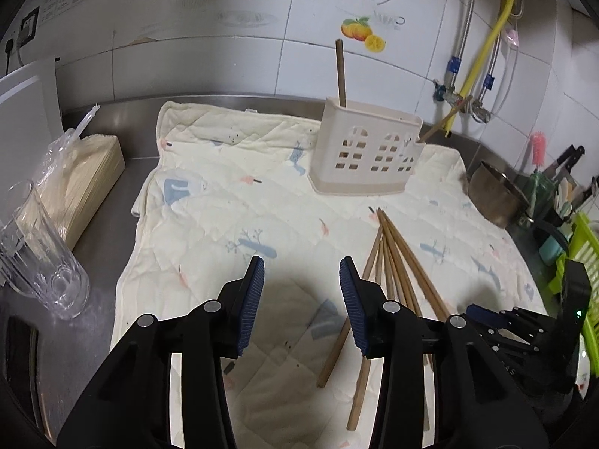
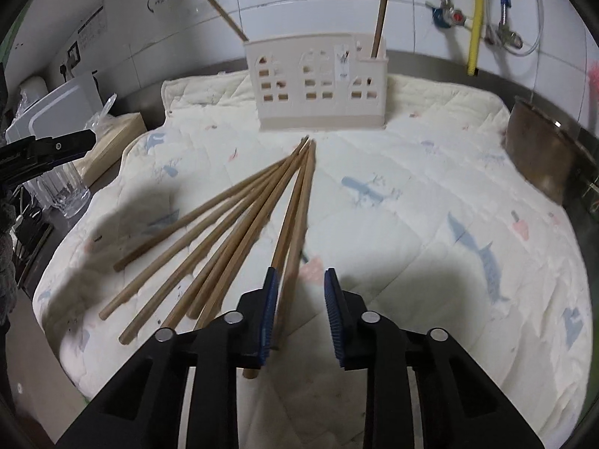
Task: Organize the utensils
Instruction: 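Grasp a chopstick with the right tool while the left tool grasps another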
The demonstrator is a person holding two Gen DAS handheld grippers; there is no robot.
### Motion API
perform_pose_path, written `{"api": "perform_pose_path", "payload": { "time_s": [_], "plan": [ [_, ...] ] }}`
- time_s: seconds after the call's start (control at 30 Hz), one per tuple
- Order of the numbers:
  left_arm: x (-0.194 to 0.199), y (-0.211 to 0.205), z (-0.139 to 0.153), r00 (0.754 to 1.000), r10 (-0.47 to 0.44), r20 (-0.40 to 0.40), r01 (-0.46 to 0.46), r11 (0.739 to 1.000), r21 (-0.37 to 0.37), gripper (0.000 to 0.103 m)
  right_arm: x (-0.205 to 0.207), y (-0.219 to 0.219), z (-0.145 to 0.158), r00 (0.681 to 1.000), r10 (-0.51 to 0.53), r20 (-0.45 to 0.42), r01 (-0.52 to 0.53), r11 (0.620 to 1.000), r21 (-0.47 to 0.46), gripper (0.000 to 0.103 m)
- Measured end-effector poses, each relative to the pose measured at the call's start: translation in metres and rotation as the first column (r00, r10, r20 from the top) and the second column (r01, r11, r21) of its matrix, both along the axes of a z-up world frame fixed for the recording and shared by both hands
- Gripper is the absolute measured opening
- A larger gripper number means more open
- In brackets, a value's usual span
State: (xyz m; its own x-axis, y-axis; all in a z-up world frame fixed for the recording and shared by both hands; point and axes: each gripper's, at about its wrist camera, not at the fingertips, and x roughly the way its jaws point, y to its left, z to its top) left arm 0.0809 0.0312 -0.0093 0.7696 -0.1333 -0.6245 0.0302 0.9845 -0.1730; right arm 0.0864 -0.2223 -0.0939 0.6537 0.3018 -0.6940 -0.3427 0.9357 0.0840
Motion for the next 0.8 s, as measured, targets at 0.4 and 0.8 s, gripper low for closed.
{"api": "perform_pose_path", "payload": {
  "time_s": [0.4,0.8],
  "plan": [
    [-0.005,0.0,-0.016,0.999,-0.004,-0.037,0.005,1.0,0.003,0.042,0.006,0.005,-0.01,1.0,-0.006,-0.03,0.006,1.0,0.01,0.016],
    [-0.008,-0.008,-0.028,0.997,-0.037,-0.067,0.038,0.999,0.015,0.042,0.013,0.009,-0.015,0.999,-0.017,-0.042,0.017,1.0,-0.005,0.014]
  ]
}}
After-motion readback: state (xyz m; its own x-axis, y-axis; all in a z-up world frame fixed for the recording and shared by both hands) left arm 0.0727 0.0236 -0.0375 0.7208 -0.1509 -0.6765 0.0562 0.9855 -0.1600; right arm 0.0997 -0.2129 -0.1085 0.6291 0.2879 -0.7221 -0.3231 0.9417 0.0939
